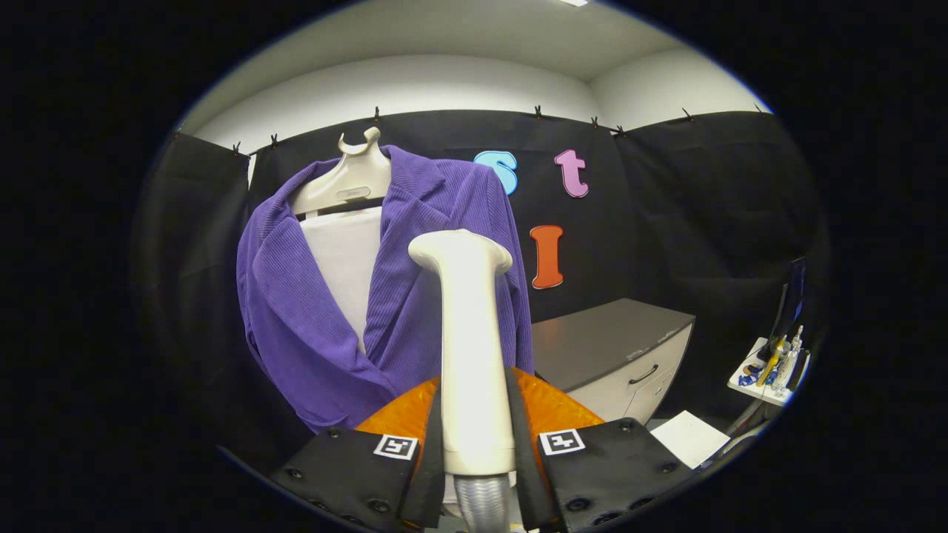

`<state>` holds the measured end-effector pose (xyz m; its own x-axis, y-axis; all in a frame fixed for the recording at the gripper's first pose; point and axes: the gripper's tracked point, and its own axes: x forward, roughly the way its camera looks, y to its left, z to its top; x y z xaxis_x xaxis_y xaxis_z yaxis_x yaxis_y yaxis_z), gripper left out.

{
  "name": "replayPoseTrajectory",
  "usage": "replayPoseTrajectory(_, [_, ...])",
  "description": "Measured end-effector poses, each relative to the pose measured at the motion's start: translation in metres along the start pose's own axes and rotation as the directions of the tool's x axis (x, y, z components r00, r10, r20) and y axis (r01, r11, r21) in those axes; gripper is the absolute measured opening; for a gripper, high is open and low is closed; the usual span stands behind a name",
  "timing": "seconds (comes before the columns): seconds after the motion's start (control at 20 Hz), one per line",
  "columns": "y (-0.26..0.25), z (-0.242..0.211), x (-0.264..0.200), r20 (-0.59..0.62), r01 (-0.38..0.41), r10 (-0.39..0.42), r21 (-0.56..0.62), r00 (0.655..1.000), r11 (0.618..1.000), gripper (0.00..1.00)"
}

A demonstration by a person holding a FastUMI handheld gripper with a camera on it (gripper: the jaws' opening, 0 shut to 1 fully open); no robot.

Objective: Iron the clothes twice with a garment steamer, once on the left side and once on the right side.

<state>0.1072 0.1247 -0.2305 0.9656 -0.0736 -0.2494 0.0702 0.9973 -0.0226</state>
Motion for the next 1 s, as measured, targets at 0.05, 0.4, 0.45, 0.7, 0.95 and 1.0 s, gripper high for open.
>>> replayPoseTrajectory(0.05, [-0.001,-0.008,0.002,-0.005,0.004,-0.004,-0.009,1.000,1.000,0.47])
replayPoseTrajectory(0.4, [-0.007,-0.063,0.005,-0.087,0.021,-0.024,-0.034,0.996,0.999,0.47])
replayPoseTrajectory(0.45, [-0.008,-0.069,0.004,-0.096,0.023,-0.027,-0.041,0.995,0.999,0.47])
replayPoseTrajectory(0.7, [-0.011,-0.100,0.003,-0.146,0.023,-0.027,-0.033,0.989,0.999,0.47])
replayPoseTrajectory(0.95, [-0.015,-0.143,-0.004,-0.209,0.035,-0.038,-0.018,0.977,0.999,0.46])
replayPoseTrajectory(1.0, [-0.016,-0.152,-0.005,-0.223,0.039,-0.041,-0.015,0.974,0.999,0.47])
